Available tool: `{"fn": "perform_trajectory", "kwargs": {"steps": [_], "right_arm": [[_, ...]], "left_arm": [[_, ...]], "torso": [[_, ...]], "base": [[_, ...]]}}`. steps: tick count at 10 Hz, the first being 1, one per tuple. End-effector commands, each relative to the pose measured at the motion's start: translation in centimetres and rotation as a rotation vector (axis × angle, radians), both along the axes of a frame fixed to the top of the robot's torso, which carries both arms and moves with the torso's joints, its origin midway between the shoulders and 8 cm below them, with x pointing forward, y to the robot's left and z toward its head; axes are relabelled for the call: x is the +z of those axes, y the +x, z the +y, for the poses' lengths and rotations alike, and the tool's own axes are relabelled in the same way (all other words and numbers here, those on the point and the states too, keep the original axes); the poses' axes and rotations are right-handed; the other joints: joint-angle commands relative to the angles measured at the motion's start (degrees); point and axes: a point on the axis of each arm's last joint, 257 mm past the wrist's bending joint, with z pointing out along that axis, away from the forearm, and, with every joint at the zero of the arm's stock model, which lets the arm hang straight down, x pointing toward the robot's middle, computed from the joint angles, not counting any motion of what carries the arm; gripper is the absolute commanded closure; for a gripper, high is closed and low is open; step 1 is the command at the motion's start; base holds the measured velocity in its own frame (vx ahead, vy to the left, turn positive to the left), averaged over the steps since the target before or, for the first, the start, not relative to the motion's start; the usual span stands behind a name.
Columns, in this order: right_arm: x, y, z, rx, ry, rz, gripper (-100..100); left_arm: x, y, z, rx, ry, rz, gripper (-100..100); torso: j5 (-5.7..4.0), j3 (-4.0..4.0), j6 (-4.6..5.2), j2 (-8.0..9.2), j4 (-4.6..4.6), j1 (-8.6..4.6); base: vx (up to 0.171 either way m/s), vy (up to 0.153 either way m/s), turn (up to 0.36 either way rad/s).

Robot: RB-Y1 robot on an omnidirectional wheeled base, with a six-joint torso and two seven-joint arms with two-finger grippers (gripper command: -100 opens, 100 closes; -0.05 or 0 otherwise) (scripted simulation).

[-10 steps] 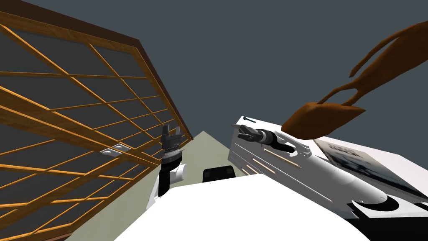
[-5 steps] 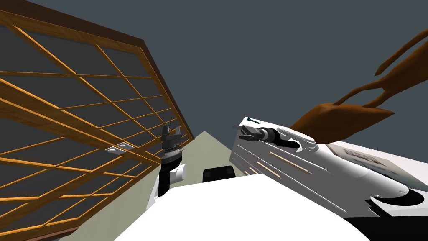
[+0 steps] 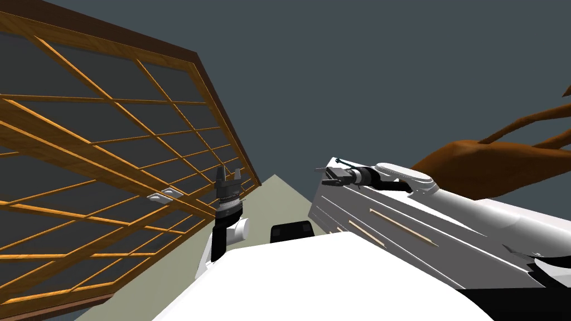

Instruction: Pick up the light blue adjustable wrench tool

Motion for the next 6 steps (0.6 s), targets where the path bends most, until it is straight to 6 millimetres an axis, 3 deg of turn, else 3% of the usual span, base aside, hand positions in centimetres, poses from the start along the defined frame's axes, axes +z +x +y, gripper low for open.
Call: {"fn": "perform_trajectory", "kwargs": {"steps": [1, 4, 5, 6], "right_arm": [[-0.3, 0.0, -0.5, 0.002, -0.032, 0.004, -100], [-2.1, 1.1, -3.7, -0.042, -0.142, 0.052, -100], [-2.1, 1.1, -4.0, -0.038, -0.171, 0.053, -100], [-2.9, 1.7, -5.7, -0.069, -0.209, 0.08, -100]], "left_arm": [[0.0, 0.0, 0.0, 0.0, 0.0, 0.0, 0], [0.0, 0.0, 0.0, 0.0, 0.0, 0.0, 0], [0.0, 0.0, 0.0, 0.0, 0.0, 0.0, 0], [0.0, 0.0, 0.0, 0.0, 0.0, 0.0, 0]], "torso": [[0.0, 0.0, 0.0, 0.0, 0.0, 0.0], [-0.01, 0.03, 0.0, 0.05, 0.01, -0.03], [-0.01, -0.01, -0.02, -0.02, 0.0, -0.01], [-0.01, 0.0, 0.0, 0.0, 0.0, -0.03]], "base": [[0.021, 0.009, -0.003], [0.05, 0.021, 0.078], [0.055, 0.015, 0.043], [0.054, 0.02, 0.084]]}}
